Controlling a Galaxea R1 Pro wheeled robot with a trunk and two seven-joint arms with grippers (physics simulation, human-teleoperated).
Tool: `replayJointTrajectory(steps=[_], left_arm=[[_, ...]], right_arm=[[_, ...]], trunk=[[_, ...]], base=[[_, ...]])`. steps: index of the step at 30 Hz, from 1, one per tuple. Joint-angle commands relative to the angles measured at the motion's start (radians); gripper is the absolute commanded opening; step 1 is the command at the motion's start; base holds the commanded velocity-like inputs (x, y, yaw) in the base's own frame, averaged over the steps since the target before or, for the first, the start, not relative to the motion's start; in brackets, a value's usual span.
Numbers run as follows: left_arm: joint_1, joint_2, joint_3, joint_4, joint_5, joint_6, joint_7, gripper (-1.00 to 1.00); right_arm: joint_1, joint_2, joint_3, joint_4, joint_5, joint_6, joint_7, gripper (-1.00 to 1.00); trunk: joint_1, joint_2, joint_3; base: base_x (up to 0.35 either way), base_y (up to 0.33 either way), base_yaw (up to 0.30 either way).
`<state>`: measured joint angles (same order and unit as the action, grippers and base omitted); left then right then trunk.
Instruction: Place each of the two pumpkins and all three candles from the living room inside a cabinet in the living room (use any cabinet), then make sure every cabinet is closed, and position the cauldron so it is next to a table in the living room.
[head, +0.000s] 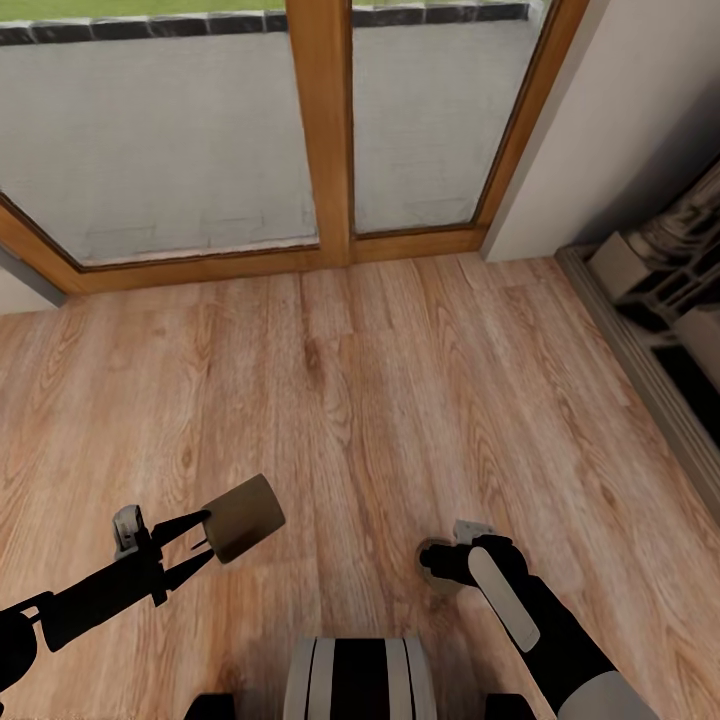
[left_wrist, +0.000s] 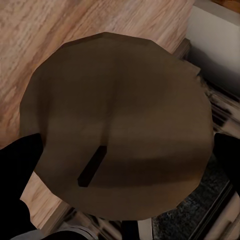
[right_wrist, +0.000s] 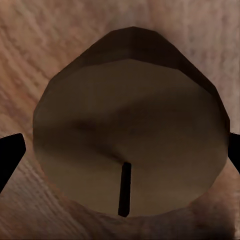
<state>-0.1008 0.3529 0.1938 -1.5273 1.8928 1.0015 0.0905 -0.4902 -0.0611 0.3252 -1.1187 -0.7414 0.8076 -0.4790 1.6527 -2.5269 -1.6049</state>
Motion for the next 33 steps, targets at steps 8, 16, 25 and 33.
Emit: replayJointTrajectory(steps=[8, 16, 25, 33], left_arm=[[0.0, 0.0, 0.001, -0.001, 0.012, 0.004, 0.009, -1.0], [0.0, 0.0, 0.001, -0.001, 0.012, 0.003, 0.009, -1.0], [0.001, 0.0, 0.001, -0.001, 0.012, 0.003, 0.009, -1.0], [0.001, 0.0, 0.001, -0.001, 0.012, 0.003, 0.009, -1.0]], right_arm=[[-0.001, -0.001, 0.003, -0.001, -0.01, -0.001, -0.011, 1.0], [-0.001, -0.001, 0.003, -0.001, -0.01, -0.001, -0.01, 1.0], [-0.001, -0.002, 0.003, -0.002, -0.01, -0.001, -0.01, -1.0], [-0.001, -0.002, 0.003, -0.003, -0.009, 0.0, -0.01, -1.0]], trunk=[[0.0, 0.0, -0.005], [0.001, -0.001, -0.012], [0.002, -0.001, -0.02], [0.002, -0.001, -0.02]], base=[[0.0, 0.0, 0.0], [0.0, 0.0, 0.0], [0.0, 0.0, 0.0], [0.0, 0.0, 0.0]])
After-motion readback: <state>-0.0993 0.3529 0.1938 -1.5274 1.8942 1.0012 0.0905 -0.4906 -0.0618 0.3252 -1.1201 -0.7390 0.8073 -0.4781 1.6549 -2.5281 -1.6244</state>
